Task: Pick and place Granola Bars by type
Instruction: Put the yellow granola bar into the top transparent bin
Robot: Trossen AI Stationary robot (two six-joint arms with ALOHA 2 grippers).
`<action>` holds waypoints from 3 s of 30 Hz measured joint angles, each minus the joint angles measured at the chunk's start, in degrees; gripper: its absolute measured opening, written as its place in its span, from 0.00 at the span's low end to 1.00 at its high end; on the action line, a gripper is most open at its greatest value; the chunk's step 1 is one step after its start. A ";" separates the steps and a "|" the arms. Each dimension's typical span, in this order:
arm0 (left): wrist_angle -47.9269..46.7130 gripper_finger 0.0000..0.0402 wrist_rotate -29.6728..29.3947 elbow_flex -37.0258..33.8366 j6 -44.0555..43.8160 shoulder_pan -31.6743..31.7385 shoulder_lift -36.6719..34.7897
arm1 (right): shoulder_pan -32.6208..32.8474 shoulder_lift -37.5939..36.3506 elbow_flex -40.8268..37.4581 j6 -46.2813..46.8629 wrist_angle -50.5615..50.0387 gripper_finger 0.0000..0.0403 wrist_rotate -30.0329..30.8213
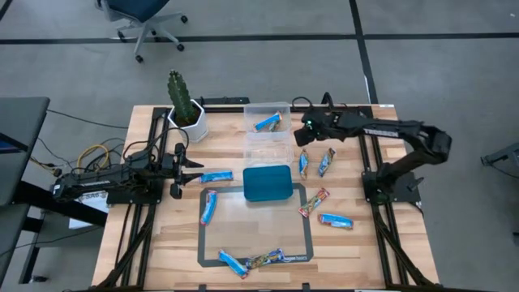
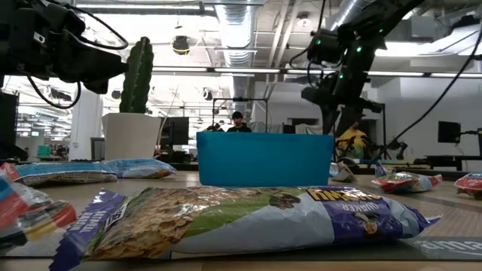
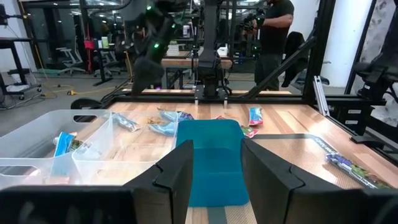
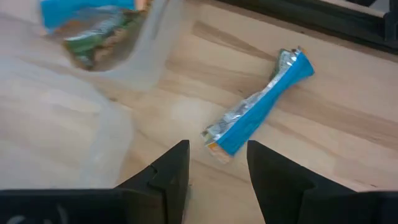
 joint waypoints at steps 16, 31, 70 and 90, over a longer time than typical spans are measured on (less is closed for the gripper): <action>-0.02 0.31 -0.05 -0.01 -0.08 0.00 0.00 | -6.11 9.33 0.66 18.43 1.38 0.39 -0.30; 0.00 0.31 -0.05 -0.02 -0.61 -0.02 0.00 | -6.36 13.86 0.73 24.04 5.27 0.34 -1.52; 0.00 0.31 -0.05 0.00 -0.02 0.00 0.00 | -6.93 17.20 0.86 23.54 9.91 0.05 -4.39; 0.00 0.31 -0.04 -0.02 -0.25 -0.02 0.00 | -4.53 -0.57 0.70 10.80 14.01 0.04 6.87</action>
